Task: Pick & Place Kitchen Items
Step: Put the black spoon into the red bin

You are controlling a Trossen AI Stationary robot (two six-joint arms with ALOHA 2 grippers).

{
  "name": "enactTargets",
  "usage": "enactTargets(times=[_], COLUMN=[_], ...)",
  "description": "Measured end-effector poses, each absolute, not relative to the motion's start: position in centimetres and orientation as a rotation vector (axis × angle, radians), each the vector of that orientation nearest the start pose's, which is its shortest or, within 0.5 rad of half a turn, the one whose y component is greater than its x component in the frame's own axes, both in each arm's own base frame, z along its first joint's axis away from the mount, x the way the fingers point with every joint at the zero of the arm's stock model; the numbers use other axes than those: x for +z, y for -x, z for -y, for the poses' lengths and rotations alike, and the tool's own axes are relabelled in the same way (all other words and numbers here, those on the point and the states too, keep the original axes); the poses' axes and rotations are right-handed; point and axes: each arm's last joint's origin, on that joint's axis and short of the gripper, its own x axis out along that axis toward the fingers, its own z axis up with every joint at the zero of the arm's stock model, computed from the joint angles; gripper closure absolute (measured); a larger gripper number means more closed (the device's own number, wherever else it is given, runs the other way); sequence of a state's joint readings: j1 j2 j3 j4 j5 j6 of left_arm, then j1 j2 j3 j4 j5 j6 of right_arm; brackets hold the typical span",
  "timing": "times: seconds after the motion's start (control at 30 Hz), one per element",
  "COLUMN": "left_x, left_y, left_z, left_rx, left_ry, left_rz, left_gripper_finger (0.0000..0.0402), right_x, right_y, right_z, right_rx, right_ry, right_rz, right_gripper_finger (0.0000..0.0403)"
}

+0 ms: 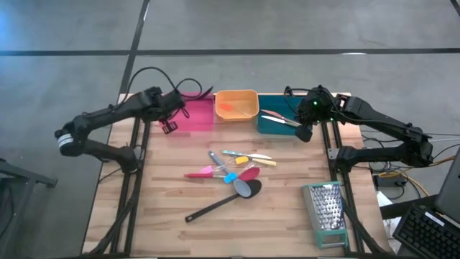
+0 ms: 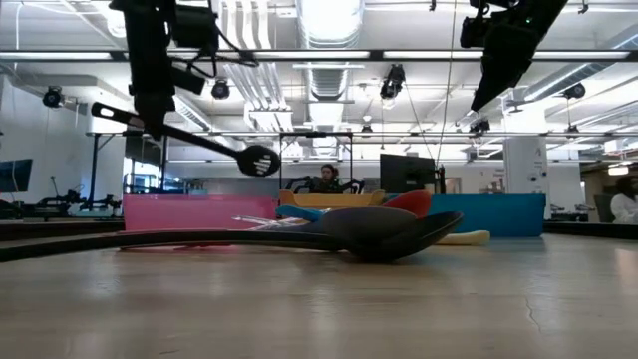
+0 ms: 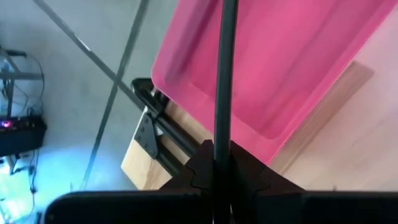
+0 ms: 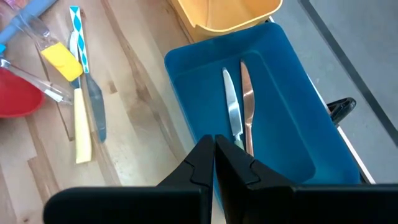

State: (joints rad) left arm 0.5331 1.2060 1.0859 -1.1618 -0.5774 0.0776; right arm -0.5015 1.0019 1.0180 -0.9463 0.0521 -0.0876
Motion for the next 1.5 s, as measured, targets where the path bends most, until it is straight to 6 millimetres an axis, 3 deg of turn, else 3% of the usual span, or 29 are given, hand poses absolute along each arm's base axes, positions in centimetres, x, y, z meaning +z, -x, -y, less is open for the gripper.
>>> enactTargets(times=[0.23,0.47,0.73,0.97,1.17,1.5], left_x=[26.8,24.2,22.1,20.2,18.7,16.9], left_y=[-17.6,-17.2,-16.8,-17.1,-16.7,-16.2], left_z=[-12.4,-13.4,-14.8,-15.2,-15.5,-15.4], left_rx=[0.829,0.845,0.868,0.804,0.797,0.749], left_ry=[-0.145,-0.178,-0.203,-0.306,-0.292,-0.288], left_rz=[-1.510,-1.624,-1.582,-1.582,-1.621,-1.690], left_gripper_finger=[0.0379,0.0379,0.0379,0.0379,0.0379,0.0348], right_x=[31.2,31.2,31.2,31.2,31.2,31.2], right_y=[-15.7,-15.7,-15.7,-15.7,-15.7,-15.7], right_z=[8.8,8.8,8.8,8.8,8.8,8.8], right_rx=[-0.471,-0.470,-0.471,-0.471,-0.471,-0.471], right_ry=[-0.129,-0.129,-0.129,-0.129,-0.129,-0.129], right_rz=[-0.939,-0.939,-0.939,-0.938,-0.938,-0.938], right_gripper_finger=[0.0394,0.0394,0.0394,0.0394,0.0394,0.0394])
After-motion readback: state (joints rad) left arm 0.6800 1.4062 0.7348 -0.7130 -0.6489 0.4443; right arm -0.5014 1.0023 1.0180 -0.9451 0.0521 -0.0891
